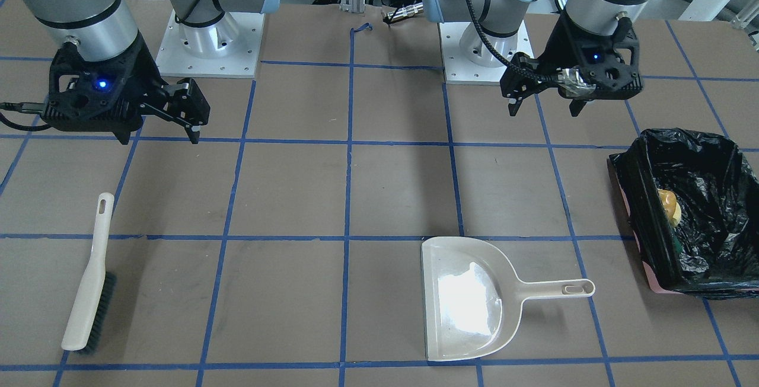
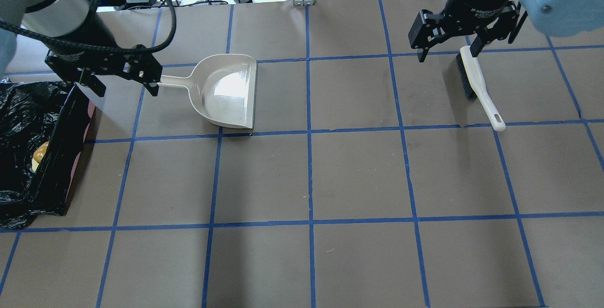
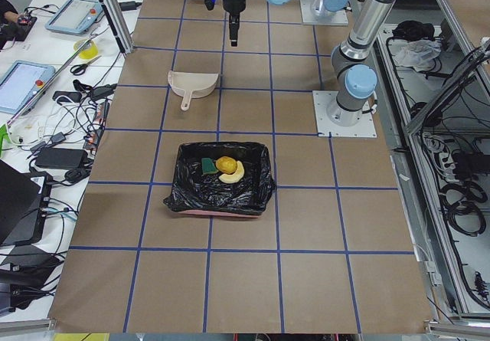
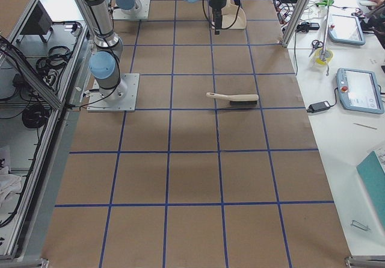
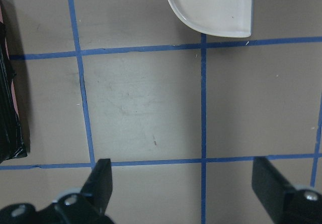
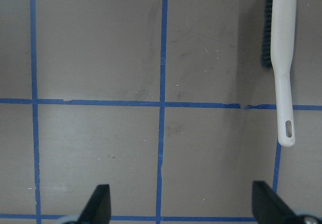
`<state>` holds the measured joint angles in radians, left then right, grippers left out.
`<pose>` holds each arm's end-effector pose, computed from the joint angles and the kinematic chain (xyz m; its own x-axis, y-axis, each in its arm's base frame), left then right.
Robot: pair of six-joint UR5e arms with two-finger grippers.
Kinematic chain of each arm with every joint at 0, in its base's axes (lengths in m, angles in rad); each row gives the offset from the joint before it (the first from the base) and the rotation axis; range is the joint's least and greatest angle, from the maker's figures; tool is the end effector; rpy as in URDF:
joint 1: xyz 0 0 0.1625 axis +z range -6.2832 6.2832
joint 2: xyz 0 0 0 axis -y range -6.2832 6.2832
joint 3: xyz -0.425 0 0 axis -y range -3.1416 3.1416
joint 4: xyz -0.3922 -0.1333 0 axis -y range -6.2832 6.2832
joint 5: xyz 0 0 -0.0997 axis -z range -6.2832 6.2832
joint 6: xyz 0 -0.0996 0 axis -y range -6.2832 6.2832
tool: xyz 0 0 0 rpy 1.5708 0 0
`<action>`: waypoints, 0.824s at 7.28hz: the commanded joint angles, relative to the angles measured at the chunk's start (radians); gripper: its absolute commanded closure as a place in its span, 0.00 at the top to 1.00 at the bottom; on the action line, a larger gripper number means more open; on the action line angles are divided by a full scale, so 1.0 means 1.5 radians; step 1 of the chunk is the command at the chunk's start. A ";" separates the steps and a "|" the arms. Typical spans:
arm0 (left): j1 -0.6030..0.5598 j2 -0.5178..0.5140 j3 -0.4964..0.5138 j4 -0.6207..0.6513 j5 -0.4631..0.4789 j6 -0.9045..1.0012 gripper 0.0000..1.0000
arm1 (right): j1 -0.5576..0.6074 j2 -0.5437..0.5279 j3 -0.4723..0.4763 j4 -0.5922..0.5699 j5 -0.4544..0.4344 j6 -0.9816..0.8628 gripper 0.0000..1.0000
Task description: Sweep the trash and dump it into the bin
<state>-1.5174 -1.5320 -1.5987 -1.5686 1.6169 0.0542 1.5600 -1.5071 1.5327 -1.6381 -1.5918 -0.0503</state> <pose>-0.1031 -0.4829 0.4933 -0.9989 0.0003 -0.0467 0.0007 0.9999 -0.0106 0.1256 -0.5243 0.4813 -0.9990 -0.0386 0.0231 -0.0395 0.9984 -0.0406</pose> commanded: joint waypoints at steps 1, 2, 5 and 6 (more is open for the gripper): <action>-0.024 -0.007 0.017 0.002 0.002 -0.033 1.00 | 0.000 -0.011 0.021 -0.004 -0.001 0.000 1.00; -0.022 0.001 0.017 0.003 0.003 -0.034 1.00 | 0.000 -0.013 0.022 -0.006 0.000 0.001 1.00; 0.002 -0.008 0.018 0.013 -0.033 -0.017 1.00 | 0.000 -0.013 0.023 -0.005 -0.001 0.000 1.00; 0.001 -0.010 0.017 0.019 -0.032 -0.027 1.00 | 0.000 -0.013 0.023 -0.003 -0.001 0.000 1.00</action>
<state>-1.5192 -1.5429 -1.5728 -1.5515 1.5760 0.0218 1.5600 -1.5262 1.5675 -1.6454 -1.5938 -0.0506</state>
